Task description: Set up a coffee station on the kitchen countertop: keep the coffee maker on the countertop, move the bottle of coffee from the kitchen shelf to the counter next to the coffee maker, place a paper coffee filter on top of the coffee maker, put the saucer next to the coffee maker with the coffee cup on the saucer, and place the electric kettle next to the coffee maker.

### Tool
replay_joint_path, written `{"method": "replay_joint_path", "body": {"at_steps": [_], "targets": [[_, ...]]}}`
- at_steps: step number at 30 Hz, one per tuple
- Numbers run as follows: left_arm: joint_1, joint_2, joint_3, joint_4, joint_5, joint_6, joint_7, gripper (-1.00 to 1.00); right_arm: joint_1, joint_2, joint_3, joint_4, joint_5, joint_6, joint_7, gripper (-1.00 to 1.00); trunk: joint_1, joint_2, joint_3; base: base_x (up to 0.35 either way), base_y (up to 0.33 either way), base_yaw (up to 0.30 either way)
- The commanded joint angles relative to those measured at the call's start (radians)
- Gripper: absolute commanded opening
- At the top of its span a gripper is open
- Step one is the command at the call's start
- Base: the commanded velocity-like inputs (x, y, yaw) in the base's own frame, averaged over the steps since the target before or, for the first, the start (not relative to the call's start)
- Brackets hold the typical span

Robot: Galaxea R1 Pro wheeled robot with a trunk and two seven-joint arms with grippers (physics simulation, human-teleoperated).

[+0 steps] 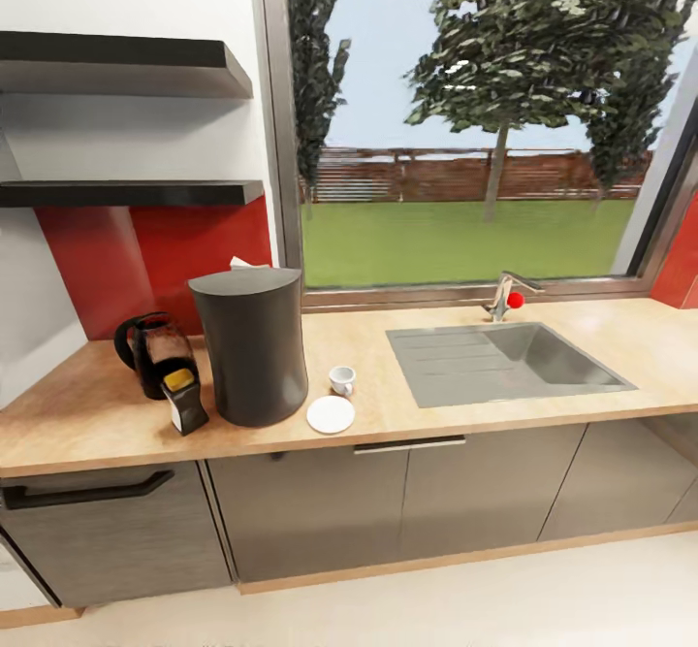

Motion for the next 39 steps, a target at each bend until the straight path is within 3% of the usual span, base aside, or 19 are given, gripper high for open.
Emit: {"method": "replay_joint_path", "body": {"at_steps": [1,8,14,18,26,28,29,33,34,37,39], "targets": [[0.000,0.000,0.009,-0.002,-0.006,0.005,-0.008,1.00,-0.001,-0.001,0.007,-0.024,-0.008,0.002,0.001,1.00,0.001,-0.002,-0.002,0.000,0.000,0.000],[0.001,-0.001,0.005,0.000,-0.007,0.004,-0.008,1.00,-0.001,-0.004,0.006,-0.131,-0.005,0.000,0.000,1.00,0.001,-0.002,-0.002,0.000,0.000,0.000],[0.001,0.000,0.006,0.028,-0.008,0.003,-0.008,1.00,-0.001,-0.039,0.006,-0.295,0.000,-0.012,-0.002,1.00,0.001,-0.002,-0.002,0.000,0.000,0.000],[0.001,0.000,0.006,0.051,-0.008,-0.008,-0.008,1.00,-0.002,-0.060,0.006,-0.478,0.000,-0.058,-0.002,1.00,0.001,-0.002,-0.002,0.000,0.000,0.000],[0.017,-0.001,0.005,0.061,-0.007,-0.091,-0.008,1.00,-0.002,-0.065,0.000,-0.770,0.002,-0.076,-0.003,1.00,0.001,-0.002,-0.002,0.000,0.000,0.000],[0.031,0.001,0.007,0.061,-0.007,-0.099,-0.008,1.00,-0.003,-0.065,-0.015,-0.856,0.002,-0.077,-0.005,1.00,0.001,-0.002,-0.002,0.000,0.000,0.000],[0.047,0.005,0.008,0.060,-0.007,-0.103,-0.008,1.00,-0.006,-0.065,-0.043,-0.993,0.002,-0.076,-0.006,1.00,0.001,-0.002,-0.002,0.000,0.000,0.000],[0.051,0.016,0.008,0.060,-0.007,-0.104,-0.008,1.00,-0.009,-0.064,-0.090,-1.116,0.002,-0.075,-0.006,1.00,0.001,-0.002,-0.002,0.000,0.000,0.000],[0.051,0.031,0.009,0.060,-0.007,-0.105,-0.008,1.00,-0.017,-0.064,-0.113,-1.177,0.002,-0.075,-0.006,1.00,0.001,-0.002,-0.002,0.000,0.000,0.000],[0.051,0.047,0.009,0.060,-0.006,-0.105,-0.005,1.00,-0.031,-0.064,-0.140,-1.253,0.003,-0.073,-0.011,1.00,0.001,-0.002,-0.002,0.000,0.000,0.000],[0.052,0.053,0.010,0.060,-0.006,-0.105,-0.003,1.00,-0.058,-0.063,-0.151,-1.294,0.007,-0.072,-0.054,1.00,0.001,-0.002,-0.002,0.000,0.000,0.000]]}}
